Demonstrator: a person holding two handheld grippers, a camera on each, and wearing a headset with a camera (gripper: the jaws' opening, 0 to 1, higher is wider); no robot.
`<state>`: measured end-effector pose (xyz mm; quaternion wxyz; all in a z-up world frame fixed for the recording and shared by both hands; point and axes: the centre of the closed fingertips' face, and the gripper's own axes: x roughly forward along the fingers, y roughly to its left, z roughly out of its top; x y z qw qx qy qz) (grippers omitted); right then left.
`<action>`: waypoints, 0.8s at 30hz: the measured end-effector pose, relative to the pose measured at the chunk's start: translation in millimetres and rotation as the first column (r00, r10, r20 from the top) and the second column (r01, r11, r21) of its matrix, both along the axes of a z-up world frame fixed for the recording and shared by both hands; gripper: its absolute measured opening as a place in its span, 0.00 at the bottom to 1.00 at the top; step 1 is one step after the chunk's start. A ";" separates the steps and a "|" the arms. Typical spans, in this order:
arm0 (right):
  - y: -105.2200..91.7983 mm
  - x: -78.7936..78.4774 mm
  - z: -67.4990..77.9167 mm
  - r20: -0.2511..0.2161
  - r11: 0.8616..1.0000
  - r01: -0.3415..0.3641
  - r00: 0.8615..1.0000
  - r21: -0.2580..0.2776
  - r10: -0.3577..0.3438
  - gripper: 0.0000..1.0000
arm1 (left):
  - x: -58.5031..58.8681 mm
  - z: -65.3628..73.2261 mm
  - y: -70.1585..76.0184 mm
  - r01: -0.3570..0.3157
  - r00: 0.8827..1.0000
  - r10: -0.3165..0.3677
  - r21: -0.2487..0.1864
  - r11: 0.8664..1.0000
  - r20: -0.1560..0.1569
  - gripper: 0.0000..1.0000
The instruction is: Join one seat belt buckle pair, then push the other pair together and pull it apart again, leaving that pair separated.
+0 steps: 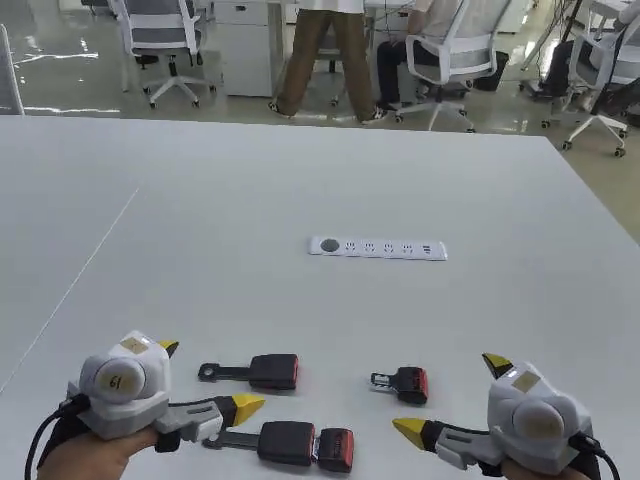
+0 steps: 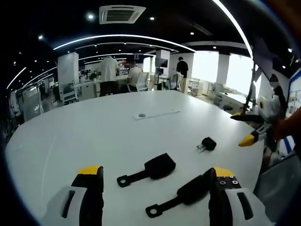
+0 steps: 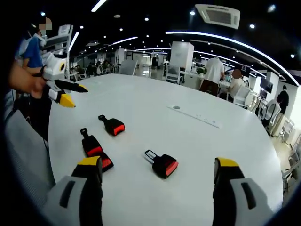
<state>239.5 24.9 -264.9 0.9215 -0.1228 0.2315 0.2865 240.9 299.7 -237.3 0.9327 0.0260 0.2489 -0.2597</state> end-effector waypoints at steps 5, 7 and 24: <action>-1.5 -17.5 -2.0 -0.001 1.000 -0.003 1.000 0.011 0.003 1.00 | -19.7 1.0 10.0 -0.032 0.999 0.032 -0.033 0.999 -0.012 1.00; -5.5 -25.5 -4.9 -0.009 1.000 0.009 1.000 0.016 -0.009 1.00 | -27.9 0.5 14.2 -0.041 0.999 0.041 -0.034 0.999 -0.018 1.00; -23.7 -68.7 -1.5 -0.013 0.997 0.041 0.999 0.065 -0.040 1.00 | -68.5 13.8 39.9 -0.076 0.995 0.082 -0.109 0.991 0.053 0.94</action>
